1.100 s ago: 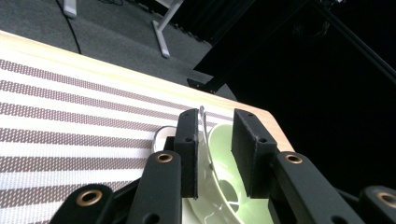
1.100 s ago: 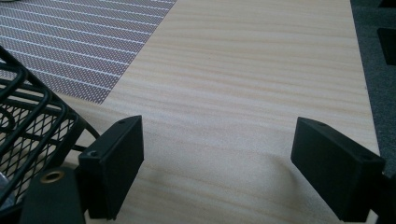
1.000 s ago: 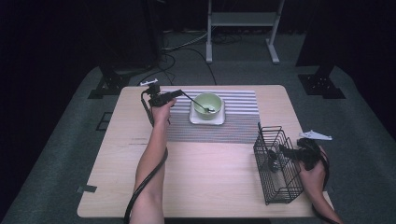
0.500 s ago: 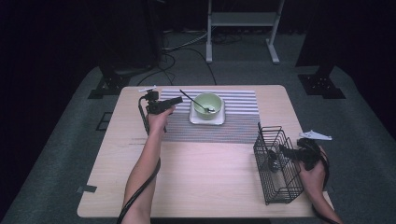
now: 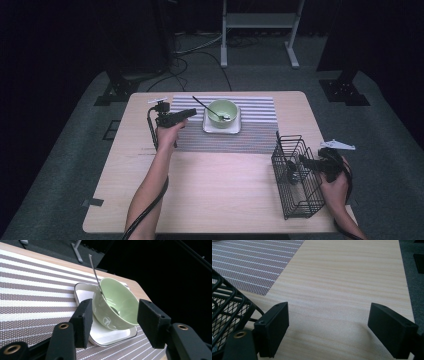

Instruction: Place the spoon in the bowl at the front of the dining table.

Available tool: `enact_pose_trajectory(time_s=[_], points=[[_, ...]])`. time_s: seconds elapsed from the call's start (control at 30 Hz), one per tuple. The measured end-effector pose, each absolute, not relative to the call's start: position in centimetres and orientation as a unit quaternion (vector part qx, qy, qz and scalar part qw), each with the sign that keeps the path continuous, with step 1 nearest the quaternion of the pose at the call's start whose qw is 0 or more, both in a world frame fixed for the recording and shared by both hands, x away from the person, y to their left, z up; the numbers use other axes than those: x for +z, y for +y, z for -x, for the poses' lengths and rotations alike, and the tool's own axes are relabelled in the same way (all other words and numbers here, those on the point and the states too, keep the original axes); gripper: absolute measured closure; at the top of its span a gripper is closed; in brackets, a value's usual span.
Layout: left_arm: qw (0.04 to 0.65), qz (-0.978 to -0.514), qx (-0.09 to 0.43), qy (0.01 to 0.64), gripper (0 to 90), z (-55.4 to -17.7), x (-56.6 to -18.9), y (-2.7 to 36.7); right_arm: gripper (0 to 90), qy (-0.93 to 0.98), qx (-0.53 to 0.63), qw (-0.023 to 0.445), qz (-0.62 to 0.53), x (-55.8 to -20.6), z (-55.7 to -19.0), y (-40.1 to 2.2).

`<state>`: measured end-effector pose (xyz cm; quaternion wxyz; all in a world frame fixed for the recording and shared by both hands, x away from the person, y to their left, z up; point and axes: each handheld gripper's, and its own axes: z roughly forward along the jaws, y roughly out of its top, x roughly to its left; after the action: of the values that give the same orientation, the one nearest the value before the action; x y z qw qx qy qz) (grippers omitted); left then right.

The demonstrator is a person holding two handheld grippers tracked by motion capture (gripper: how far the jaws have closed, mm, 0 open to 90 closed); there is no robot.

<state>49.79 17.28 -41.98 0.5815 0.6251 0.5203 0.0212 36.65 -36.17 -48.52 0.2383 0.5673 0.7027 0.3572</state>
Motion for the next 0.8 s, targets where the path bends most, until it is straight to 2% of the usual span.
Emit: enact_pose_trajectory(time_s=[0.23, 0.8], points=[[0.577, -0.634, 0.017, 0.514, 35.1, -48.8, -42.1, 16.8, 16.1, 0.704, 0.355, 0.241, -0.566, -48.5, -36.6, -36.1], [0.564, -0.648, 0.007, 0.512, 18.8, -47.0, -42.3, 16.8, 16.1, 0.703, 0.354, 0.242, -0.568, -48.5, -36.7, -36.1]])
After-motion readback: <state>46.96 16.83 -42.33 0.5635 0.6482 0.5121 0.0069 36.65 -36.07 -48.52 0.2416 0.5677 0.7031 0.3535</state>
